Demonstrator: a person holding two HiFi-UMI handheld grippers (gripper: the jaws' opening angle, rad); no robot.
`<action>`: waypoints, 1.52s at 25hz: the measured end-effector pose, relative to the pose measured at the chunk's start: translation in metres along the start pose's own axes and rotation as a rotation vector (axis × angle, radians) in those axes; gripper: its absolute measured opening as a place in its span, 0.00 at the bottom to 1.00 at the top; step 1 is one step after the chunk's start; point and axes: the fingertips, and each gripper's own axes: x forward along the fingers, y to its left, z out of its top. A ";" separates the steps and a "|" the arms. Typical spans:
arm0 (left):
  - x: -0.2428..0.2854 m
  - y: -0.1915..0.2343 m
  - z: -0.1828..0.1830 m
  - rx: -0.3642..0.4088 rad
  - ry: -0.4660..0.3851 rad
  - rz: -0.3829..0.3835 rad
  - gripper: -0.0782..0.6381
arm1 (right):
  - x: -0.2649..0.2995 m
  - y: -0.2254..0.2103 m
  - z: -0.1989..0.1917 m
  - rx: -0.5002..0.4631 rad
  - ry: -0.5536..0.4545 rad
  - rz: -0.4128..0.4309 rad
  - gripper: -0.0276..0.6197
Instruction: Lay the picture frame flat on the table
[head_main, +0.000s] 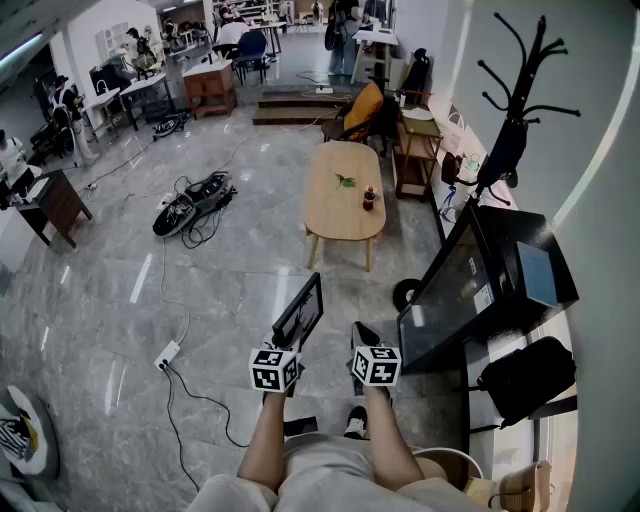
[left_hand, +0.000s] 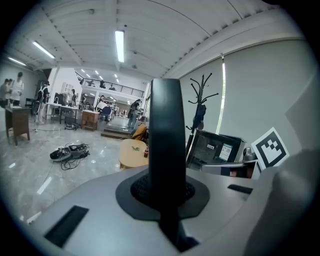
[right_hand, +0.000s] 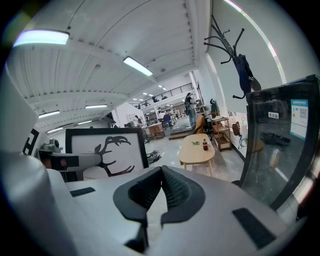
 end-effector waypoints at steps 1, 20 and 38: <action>0.005 -0.004 0.001 -0.005 -0.002 0.000 0.15 | 0.001 -0.006 0.001 -0.003 0.005 0.003 0.09; 0.095 -0.066 0.020 -0.051 -0.041 0.072 0.15 | 0.020 -0.103 0.032 0.026 -0.018 0.131 0.10; 0.101 -0.053 -0.005 -0.140 -0.063 0.172 0.15 | 0.030 -0.141 0.016 0.006 0.064 0.183 0.10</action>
